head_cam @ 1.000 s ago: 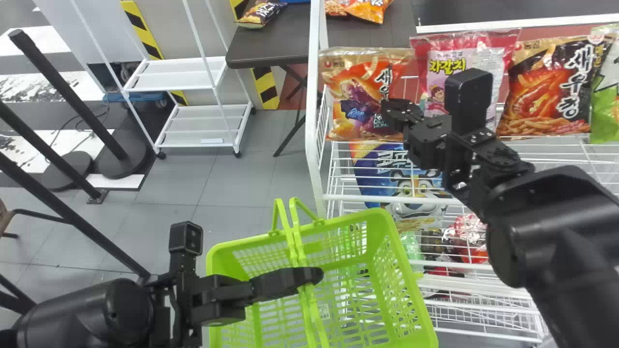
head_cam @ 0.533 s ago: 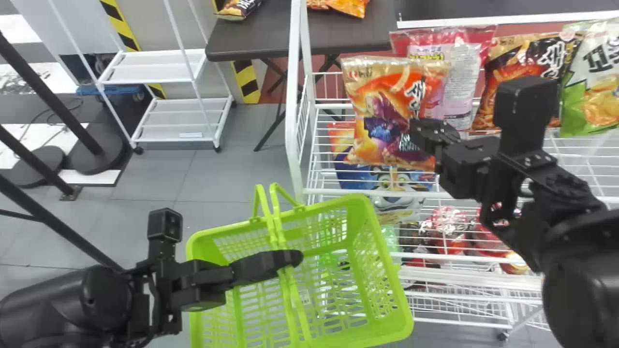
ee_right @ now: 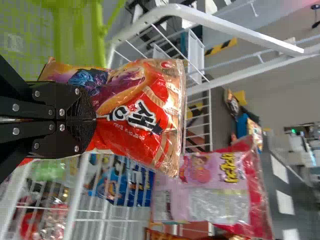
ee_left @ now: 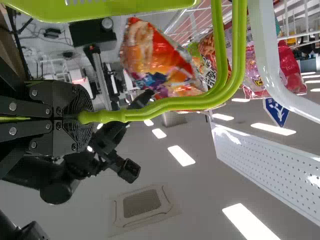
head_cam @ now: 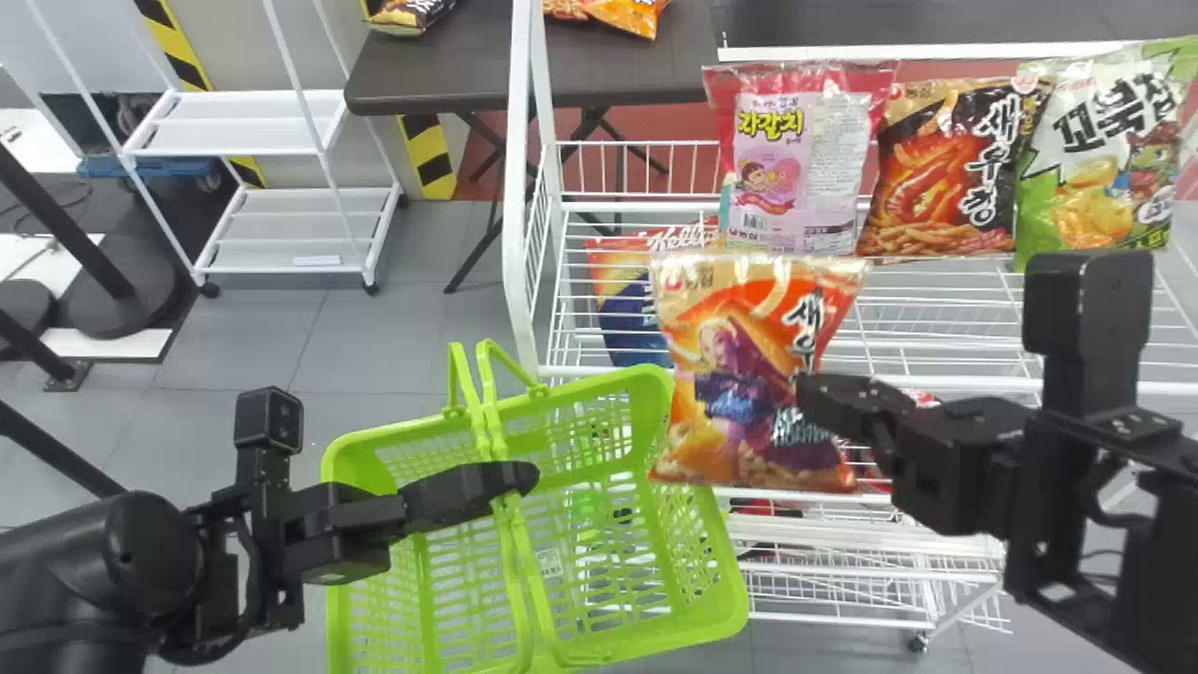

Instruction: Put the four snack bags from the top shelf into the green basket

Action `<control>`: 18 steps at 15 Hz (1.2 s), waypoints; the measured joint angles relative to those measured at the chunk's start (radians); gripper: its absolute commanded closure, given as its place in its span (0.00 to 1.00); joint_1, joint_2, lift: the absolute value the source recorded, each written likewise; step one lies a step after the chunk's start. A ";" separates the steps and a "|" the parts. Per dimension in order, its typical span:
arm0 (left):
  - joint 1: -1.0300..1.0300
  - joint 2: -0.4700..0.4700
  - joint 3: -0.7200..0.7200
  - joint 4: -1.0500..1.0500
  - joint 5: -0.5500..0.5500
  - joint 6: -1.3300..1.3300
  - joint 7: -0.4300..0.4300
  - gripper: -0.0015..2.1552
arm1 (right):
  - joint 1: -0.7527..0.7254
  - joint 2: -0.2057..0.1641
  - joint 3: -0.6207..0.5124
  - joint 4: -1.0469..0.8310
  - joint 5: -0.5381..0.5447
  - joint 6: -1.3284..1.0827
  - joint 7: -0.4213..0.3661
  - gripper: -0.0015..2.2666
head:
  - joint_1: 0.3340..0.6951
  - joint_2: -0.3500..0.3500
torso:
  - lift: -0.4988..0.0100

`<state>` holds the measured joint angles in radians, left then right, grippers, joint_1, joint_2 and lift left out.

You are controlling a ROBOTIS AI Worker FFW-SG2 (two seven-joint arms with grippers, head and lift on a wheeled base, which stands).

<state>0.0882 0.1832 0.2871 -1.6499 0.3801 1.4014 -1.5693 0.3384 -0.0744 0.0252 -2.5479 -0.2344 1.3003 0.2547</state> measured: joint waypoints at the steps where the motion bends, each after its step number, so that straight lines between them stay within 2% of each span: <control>1: 0.000 0.000 -0.001 0.000 -0.001 0.000 0.000 1.00 | -0.002 0.000 -0.003 -0.007 -0.025 0.039 0.000 0.99 | 1.00 0.60 | 0.98; 4: -0.001 -0.002 -0.006 0.001 -0.001 0.000 0.000 1.00 | -0.035 0.005 0.024 -0.010 -0.088 0.170 -0.005 0.99 | 1.00 0.66 | 0.98; 8: -0.001 -0.007 -0.014 0.001 -0.001 0.000 0.000 1.00 | -0.093 0.013 0.165 0.073 -0.101 0.265 -0.030 0.99 | 1.00 0.81 | 0.98; 12: 0.000 -0.010 -0.023 0.000 0.001 0.001 0.000 1.00 | -0.169 0.022 0.327 0.311 -0.081 0.053 -0.073 0.99 | 1.00 0.92 | 0.98; 14: 0.005 -0.010 -0.025 -0.003 0.004 0.004 0.000 1.00 | -0.216 0.044 0.399 0.450 -0.074 -0.093 -0.082 0.99 | 1.00 1.00 | 0.98; 16: 0.006 -0.010 -0.025 -0.005 0.006 0.006 0.000 1.00 | -0.262 0.068 0.451 0.553 -0.073 -0.133 -0.089 0.99 | 1.00 1.00 | 0.98; 18: 0.007 -0.010 -0.025 -0.005 0.008 0.006 0.000 1.00 | -0.295 0.073 0.494 0.619 -0.072 -0.134 -0.106 0.99 | 1.00 1.00 | 0.98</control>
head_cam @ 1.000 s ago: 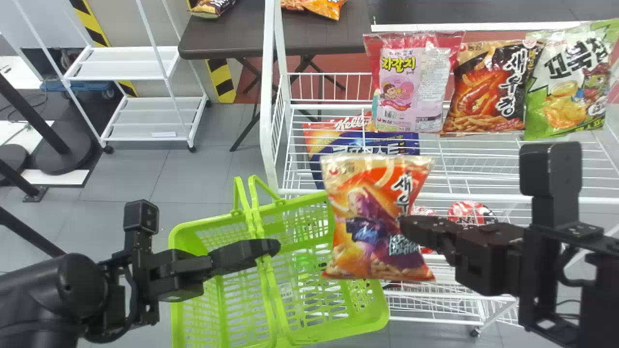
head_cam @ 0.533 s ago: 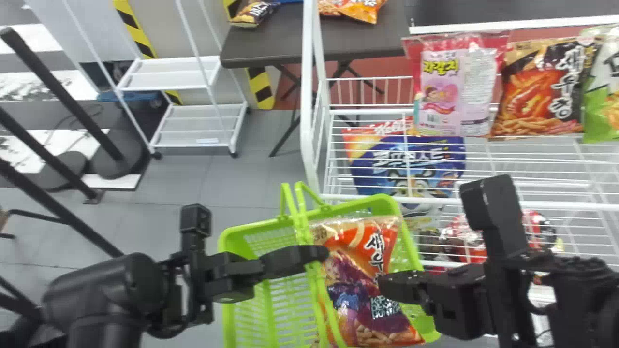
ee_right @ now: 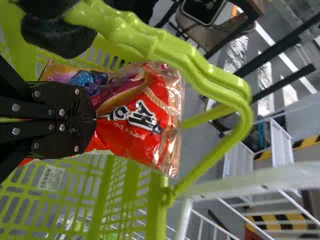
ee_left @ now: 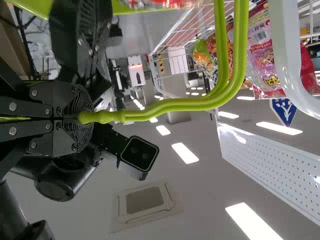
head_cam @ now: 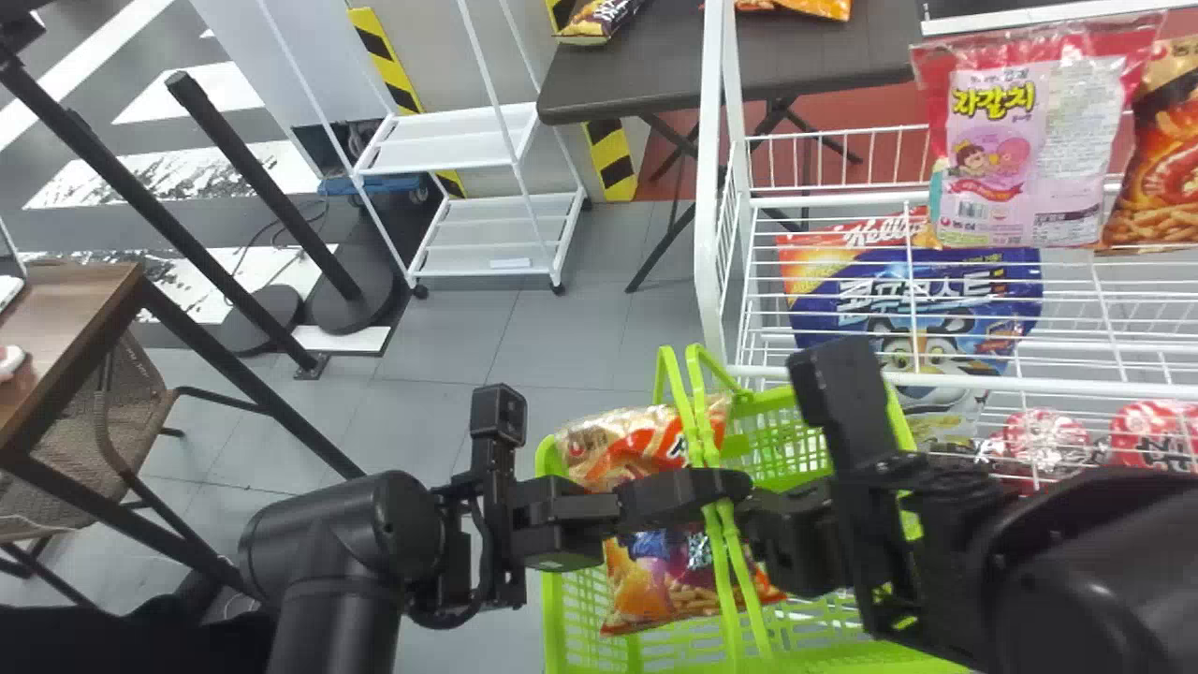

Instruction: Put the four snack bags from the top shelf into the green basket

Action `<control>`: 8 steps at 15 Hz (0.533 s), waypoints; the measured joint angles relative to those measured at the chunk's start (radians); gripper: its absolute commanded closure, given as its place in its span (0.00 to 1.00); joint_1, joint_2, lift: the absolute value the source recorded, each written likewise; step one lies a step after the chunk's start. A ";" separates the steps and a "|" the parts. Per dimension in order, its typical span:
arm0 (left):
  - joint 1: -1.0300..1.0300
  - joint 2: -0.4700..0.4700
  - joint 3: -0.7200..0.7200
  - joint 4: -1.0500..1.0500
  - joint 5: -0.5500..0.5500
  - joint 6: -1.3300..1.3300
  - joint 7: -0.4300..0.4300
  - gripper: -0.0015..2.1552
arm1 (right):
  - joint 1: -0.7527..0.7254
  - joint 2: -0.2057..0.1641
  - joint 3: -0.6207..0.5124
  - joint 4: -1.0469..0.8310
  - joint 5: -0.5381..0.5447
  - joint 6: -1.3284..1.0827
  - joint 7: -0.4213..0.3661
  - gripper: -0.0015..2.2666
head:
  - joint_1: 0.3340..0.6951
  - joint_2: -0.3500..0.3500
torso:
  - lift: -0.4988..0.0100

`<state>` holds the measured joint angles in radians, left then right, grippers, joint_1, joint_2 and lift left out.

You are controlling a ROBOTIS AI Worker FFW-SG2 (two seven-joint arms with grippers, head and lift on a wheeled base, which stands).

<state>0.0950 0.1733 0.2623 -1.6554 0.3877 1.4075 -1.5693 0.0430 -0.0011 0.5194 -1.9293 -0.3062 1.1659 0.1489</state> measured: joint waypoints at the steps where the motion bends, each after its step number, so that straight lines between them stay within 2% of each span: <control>1: 0.000 0.000 0.000 -0.001 0.000 0.000 0.000 1.00 | -0.014 0.001 0.021 0.027 0.002 0.000 -0.009 0.99 | 1.00 1.00 | 0.98; 2: 0.000 0.000 0.000 -0.001 0.000 0.000 0.000 1.00 | -0.029 0.001 0.042 0.058 0.005 -0.002 -0.011 0.98 | 1.00 1.00 | 0.98; 3: 0.000 0.000 -0.001 -0.001 0.000 0.000 0.000 1.00 | -0.045 0.001 0.061 0.094 0.008 -0.013 -0.012 0.81 | 1.00 1.00 | 0.98; 4: 0.000 0.000 -0.003 -0.001 0.000 0.000 0.000 1.00 | -0.063 0.001 0.084 0.142 0.010 -0.048 -0.011 0.43 | 1.00 1.00 | 0.98; 5: -0.001 -0.001 -0.006 -0.001 0.000 0.000 0.000 1.00 | -0.074 0.001 0.103 0.181 0.010 -0.097 -0.010 0.00 | 1.00 1.00 | 0.98; 8: -0.001 -0.001 -0.007 -0.001 0.000 0.000 0.000 1.00 | -0.052 0.001 0.090 0.183 -0.004 -0.167 0.017 0.01 | 1.00 1.00 | 0.98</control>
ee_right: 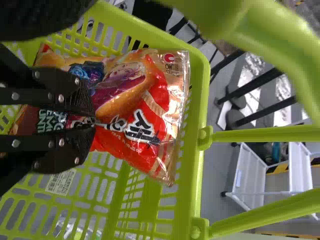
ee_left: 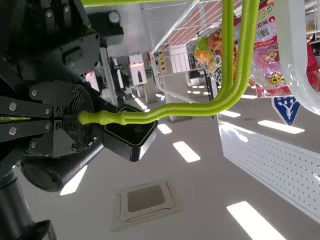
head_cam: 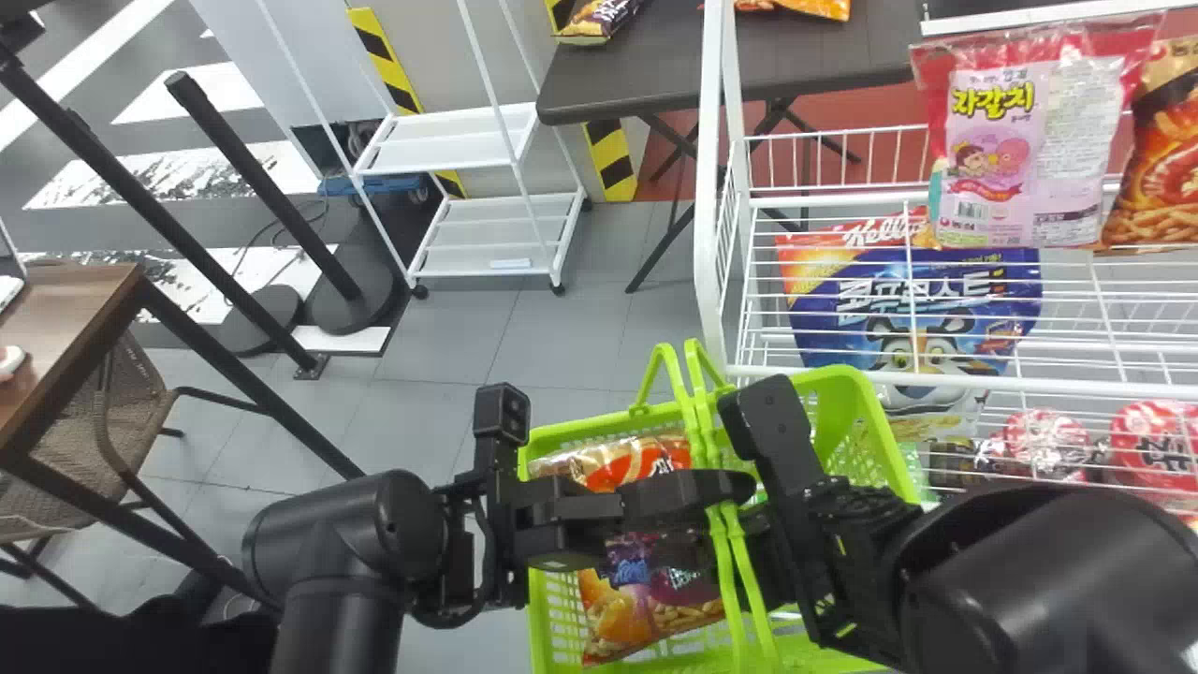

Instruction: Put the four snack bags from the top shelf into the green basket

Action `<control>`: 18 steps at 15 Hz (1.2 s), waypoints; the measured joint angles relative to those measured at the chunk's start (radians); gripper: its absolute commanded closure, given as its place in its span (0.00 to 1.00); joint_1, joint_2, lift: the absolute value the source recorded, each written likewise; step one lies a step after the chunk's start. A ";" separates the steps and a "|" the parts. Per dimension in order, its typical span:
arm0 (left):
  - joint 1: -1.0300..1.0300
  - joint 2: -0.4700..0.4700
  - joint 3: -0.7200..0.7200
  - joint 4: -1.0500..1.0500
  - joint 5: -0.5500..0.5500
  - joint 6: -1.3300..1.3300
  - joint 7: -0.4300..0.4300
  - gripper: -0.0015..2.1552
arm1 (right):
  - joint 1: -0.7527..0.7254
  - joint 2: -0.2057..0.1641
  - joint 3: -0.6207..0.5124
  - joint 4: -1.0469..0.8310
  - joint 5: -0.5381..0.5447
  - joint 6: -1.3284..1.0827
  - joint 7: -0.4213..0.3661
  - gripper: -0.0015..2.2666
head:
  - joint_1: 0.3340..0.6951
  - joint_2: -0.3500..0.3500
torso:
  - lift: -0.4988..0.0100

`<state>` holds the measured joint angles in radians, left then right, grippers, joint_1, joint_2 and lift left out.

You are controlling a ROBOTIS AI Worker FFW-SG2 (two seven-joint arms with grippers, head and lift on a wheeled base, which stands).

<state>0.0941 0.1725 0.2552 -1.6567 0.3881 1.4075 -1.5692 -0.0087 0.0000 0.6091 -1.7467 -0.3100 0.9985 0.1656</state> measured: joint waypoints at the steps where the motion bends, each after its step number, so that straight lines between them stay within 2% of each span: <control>1: 0.000 0.000 0.000 0.000 0.000 0.000 0.000 1.00 | 0.018 0.000 -0.025 -0.034 -0.008 0.013 0.010 0.02 | 1.00 1.00 | 0.98; 3: 0.001 0.000 0.000 0.002 0.000 0.000 0.000 1.00 | 0.075 -0.007 -0.100 -0.164 -0.021 0.128 0.031 0.02 | 1.00 1.00 | 0.98; 6: 0.000 -0.001 -0.005 0.002 0.000 0.000 0.000 1.00 | 0.152 -0.042 -0.215 -0.356 -0.032 0.295 0.033 0.03 | 1.00 1.00 | 0.98; 10: -0.001 -0.001 -0.006 0.002 0.000 0.000 0.000 1.00 | 0.210 -0.056 -0.428 -0.495 -0.038 0.280 0.035 0.03 | 1.00 0.81 | 0.98; 11: 0.000 -0.001 -0.004 0.002 0.000 0.000 0.000 1.00 | 0.201 -0.057 -0.486 -0.503 -0.030 0.244 0.035 0.03 | 1.00 0.69 | 0.98; 13: 0.001 -0.001 -0.004 0.003 0.000 0.000 0.000 1.00 | 0.154 -0.057 -0.558 -0.479 0.007 0.151 0.028 0.03 | 1.00 0.60 | 0.98; 18: 0.004 -0.001 -0.004 0.006 0.001 -0.003 0.000 1.00 | -0.011 -0.048 -0.586 -0.237 0.109 -0.139 -0.002 0.03 | 1.00 0.47 | 0.98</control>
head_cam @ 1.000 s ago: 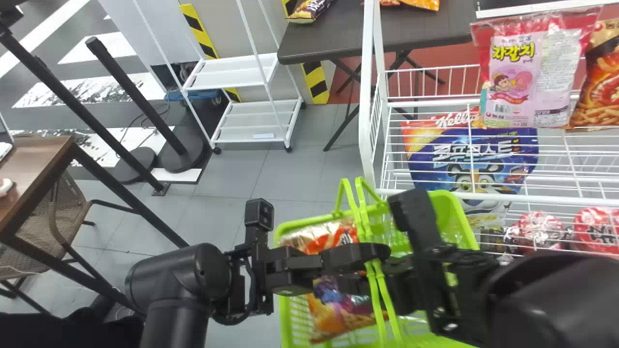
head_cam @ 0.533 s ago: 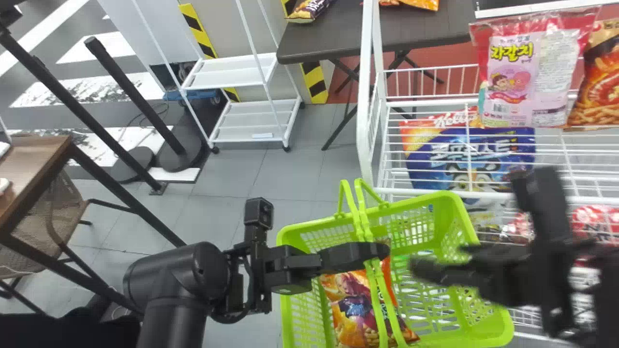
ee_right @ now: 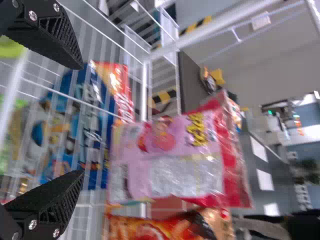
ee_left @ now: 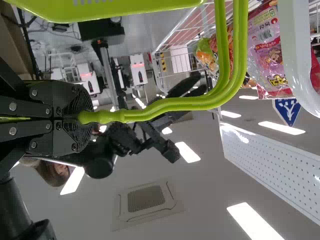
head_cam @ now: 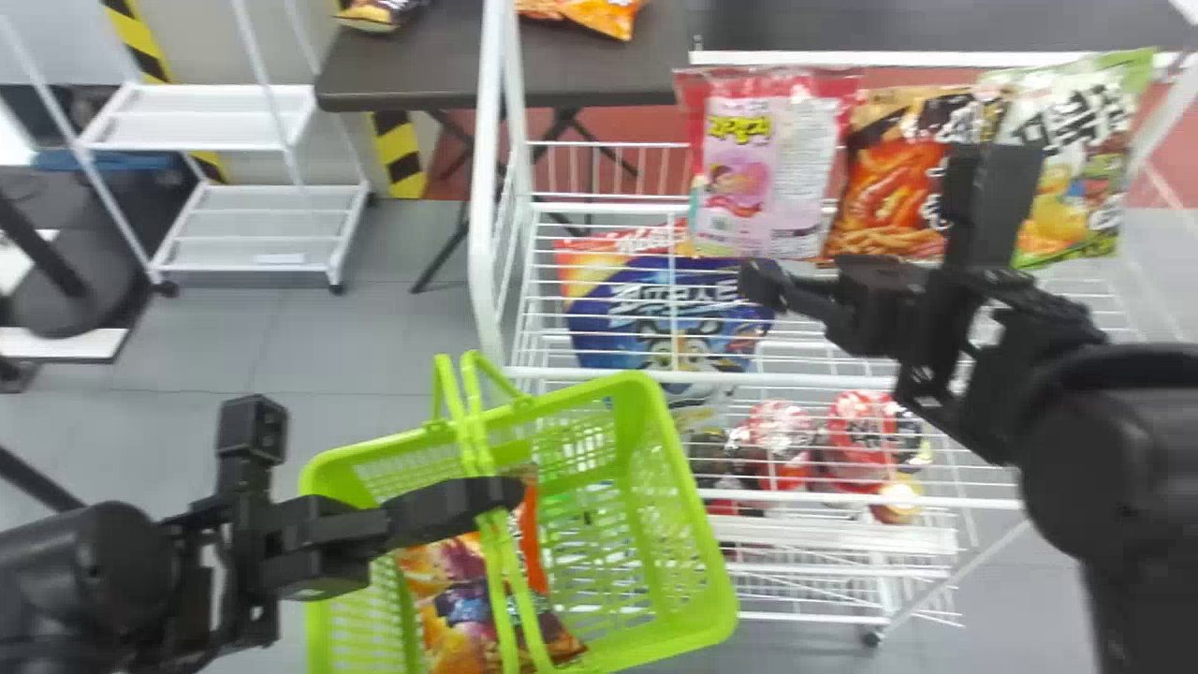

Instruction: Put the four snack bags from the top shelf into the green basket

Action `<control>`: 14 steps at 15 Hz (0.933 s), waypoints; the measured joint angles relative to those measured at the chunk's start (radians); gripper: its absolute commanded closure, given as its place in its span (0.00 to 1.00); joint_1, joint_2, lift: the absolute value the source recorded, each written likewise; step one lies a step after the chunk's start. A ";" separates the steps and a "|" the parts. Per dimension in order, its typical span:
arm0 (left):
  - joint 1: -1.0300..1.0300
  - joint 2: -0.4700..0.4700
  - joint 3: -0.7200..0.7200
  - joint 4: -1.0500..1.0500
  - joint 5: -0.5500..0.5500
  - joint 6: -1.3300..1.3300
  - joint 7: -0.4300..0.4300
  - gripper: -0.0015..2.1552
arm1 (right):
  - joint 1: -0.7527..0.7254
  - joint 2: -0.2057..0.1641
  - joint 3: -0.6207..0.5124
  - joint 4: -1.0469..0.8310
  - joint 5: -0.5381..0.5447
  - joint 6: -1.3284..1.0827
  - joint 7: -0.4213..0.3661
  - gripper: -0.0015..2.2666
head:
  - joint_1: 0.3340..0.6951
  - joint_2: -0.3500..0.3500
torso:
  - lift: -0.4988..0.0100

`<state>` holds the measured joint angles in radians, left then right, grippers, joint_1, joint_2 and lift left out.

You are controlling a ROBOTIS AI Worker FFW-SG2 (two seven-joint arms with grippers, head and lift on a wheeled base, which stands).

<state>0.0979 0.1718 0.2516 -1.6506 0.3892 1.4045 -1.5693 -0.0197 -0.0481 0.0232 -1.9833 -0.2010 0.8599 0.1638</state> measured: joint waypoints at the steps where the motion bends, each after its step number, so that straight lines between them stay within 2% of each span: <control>1: 0.002 0.000 0.001 0.000 0.000 0.000 0.000 1.00 | -0.031 0.004 0.007 0.059 0.018 -0.055 -0.004 0.03 | 1.00 0.47 | 0.98; 6: 0.006 -0.001 0.002 0.002 -0.001 -0.003 0.000 1.00 | -0.226 0.017 0.051 0.452 0.078 -0.376 -0.036 0.04 | 1.00 0.47 | 0.98; 8: 0.008 -0.001 0.002 0.002 -0.001 -0.004 0.000 1.00 | -0.290 0.024 0.078 0.574 0.106 -0.420 -0.063 0.13 | 1.00 0.47 | 0.98; 9: 0.009 -0.001 0.002 0.003 -0.001 -0.005 0.000 1.00 | -0.323 0.030 0.085 0.634 0.118 -0.431 -0.058 0.26 | 1.00 0.48 | 0.98; 11: 0.009 -0.001 0.003 0.004 -0.001 -0.006 0.000 1.00 | -0.367 0.036 0.088 0.711 0.121 -0.436 -0.014 0.83 | 1.00 0.49 | 0.98; 12: 0.009 -0.001 0.004 0.005 -0.001 -0.005 0.000 1.00 | -0.371 0.037 0.088 0.723 0.116 -0.437 0.006 0.98 | 1.00 0.50 | 0.98; 14: 0.010 0.000 0.006 0.005 -0.001 -0.004 0.000 1.00 | -0.354 0.040 0.086 0.704 0.106 -0.449 0.011 0.99 | 1.00 0.52 | 0.98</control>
<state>0.1083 0.1717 0.2575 -1.6459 0.3880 1.4009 -1.5692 -0.3740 -0.0077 0.1094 -1.2794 -0.0953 0.4105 0.1748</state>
